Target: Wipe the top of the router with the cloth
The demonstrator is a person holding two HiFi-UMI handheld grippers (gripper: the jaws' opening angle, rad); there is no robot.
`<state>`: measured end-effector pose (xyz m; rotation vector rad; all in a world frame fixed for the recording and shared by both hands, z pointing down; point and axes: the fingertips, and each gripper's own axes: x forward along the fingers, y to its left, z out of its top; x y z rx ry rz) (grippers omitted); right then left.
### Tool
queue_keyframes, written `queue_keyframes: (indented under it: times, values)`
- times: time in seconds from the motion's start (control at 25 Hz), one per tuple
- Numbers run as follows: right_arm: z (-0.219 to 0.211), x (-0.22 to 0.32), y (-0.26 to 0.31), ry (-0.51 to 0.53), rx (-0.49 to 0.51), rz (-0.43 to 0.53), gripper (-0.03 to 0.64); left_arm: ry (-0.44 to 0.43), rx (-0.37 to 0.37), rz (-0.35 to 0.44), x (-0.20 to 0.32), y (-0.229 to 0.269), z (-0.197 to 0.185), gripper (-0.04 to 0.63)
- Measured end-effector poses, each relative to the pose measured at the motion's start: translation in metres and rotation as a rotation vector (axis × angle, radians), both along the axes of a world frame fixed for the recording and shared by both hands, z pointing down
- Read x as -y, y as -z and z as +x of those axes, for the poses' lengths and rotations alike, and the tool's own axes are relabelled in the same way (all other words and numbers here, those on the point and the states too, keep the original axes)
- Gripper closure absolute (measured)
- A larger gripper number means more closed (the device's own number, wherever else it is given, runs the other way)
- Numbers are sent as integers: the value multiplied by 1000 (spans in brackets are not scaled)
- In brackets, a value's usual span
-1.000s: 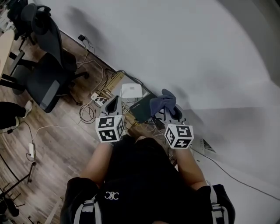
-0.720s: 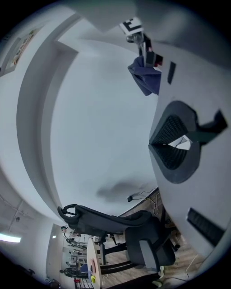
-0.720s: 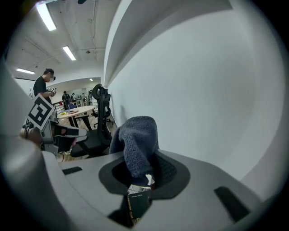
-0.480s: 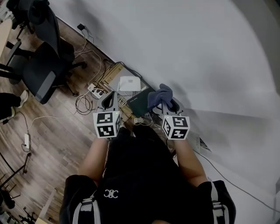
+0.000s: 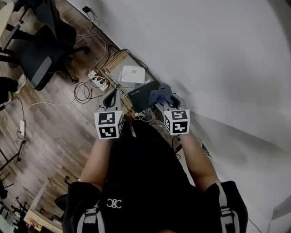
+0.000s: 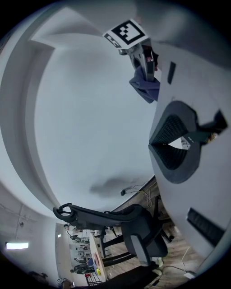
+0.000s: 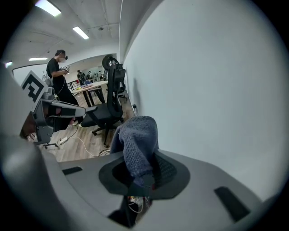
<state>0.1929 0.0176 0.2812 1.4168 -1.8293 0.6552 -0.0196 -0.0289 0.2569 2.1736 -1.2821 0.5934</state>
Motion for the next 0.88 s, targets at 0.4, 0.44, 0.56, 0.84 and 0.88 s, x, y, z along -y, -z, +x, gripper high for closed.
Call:
queue_keyframes:
  times: [0.4,0.44,0.56,0.84,0.88]
  values:
    - [0,10,-74,113,-9,-146,565,51,12,-72,-24,-44,17,592]
    - [-3,12,-82,131,-9,-161,565,57,14,-84,-27,-51,15,592]
    - [-18,14,-104,208,-7,-202,565,72,26,-115,-34,-77,8,592]
    - [-58,8,-166,373,-20,-285,565,102,49,-205,-55,-155,-10,592]
    - [-63,7,-178,390,-18,-298,565,107,50,-215,-57,-168,-12,592]
